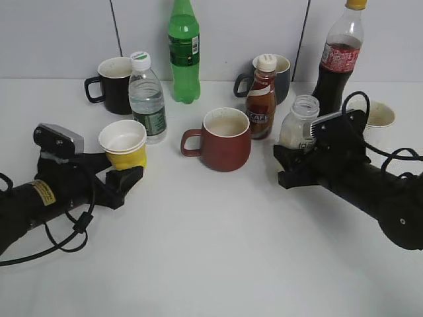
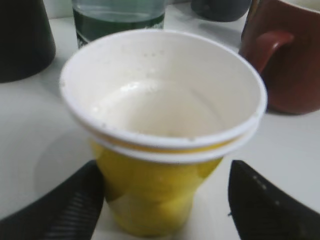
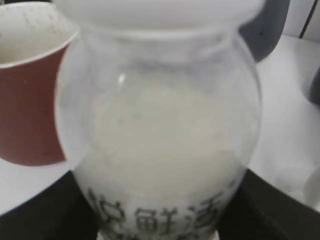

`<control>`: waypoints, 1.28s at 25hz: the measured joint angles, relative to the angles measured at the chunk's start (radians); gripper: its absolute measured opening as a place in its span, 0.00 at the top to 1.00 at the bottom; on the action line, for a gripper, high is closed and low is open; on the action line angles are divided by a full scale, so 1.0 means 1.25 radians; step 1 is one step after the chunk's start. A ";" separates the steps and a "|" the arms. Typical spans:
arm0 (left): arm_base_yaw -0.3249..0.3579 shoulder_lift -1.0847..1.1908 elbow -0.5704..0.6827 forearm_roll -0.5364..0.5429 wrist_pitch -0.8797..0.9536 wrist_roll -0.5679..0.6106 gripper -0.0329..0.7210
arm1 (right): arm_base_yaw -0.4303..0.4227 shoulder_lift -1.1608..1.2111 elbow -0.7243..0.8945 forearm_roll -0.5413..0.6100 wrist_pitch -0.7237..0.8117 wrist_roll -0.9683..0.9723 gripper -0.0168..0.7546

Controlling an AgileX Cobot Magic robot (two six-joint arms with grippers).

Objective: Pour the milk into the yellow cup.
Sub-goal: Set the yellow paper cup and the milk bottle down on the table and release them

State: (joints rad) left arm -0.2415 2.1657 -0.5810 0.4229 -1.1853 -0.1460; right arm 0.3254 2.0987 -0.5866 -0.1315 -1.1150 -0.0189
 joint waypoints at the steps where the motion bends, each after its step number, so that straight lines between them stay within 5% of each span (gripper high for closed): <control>1: 0.000 -0.006 0.022 -0.011 -0.009 0.000 0.18 | 0.000 0.012 -0.003 -0.001 -0.004 0.000 0.42; 7: 0.000 -0.034 0.057 -0.022 -0.018 0.000 0.18 | 0.000 0.045 -0.017 -0.002 -0.030 0.002 0.42; 15: 0.000 -0.066 0.111 -0.028 -0.018 0.000 0.18 | 0.000 0.034 -0.020 -0.003 0.002 0.026 0.23; 25: 0.000 -0.172 0.167 -0.101 0.038 0.019 0.18 | 0.000 -0.118 -0.020 -0.009 0.314 0.088 0.22; 32: 0.000 -0.319 0.171 -0.101 0.179 0.024 0.18 | 0.001 -0.235 -0.020 -0.105 0.520 0.220 0.22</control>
State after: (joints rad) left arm -0.2415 1.7673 -0.3676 0.2962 -0.9616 -0.1154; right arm 0.3264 1.8045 -0.6112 -0.2622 -0.4645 0.2558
